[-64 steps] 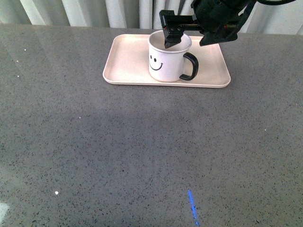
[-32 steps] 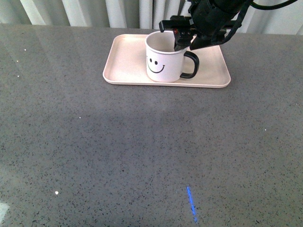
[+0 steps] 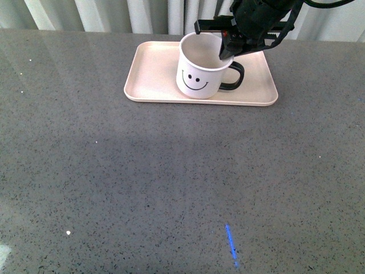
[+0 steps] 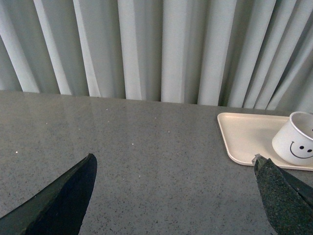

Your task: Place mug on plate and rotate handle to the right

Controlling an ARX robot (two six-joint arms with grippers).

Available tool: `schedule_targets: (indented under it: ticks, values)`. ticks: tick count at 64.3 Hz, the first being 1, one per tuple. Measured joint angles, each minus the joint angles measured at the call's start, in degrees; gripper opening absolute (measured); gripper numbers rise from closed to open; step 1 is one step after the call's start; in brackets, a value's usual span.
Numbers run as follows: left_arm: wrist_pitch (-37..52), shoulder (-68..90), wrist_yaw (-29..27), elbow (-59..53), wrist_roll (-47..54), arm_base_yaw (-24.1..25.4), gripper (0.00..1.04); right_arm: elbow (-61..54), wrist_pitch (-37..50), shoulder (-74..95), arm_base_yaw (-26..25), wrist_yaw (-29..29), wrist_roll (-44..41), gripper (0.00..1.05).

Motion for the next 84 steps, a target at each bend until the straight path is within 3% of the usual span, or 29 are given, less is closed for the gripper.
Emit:
schedule_targets:
  ticks: [39, 74, 84]
  values:
    - [0.0, 0.0, 0.0, 0.0, 0.0, 0.0, 0.95, 17.2, -14.4, 6.2, -3.4, -4.9, -18.1, 0.02]
    - [0.0, 0.0, 0.0, 0.0, 0.0, 0.0, 0.95, 24.7, -19.1, 11.7, -3.4, -4.7, -21.3, 0.02]
    - [0.0, 0.0, 0.0, 0.0, 0.0, 0.0, 0.95, 25.1, -19.3, 12.0, -3.4, -5.0, -21.5, 0.23]
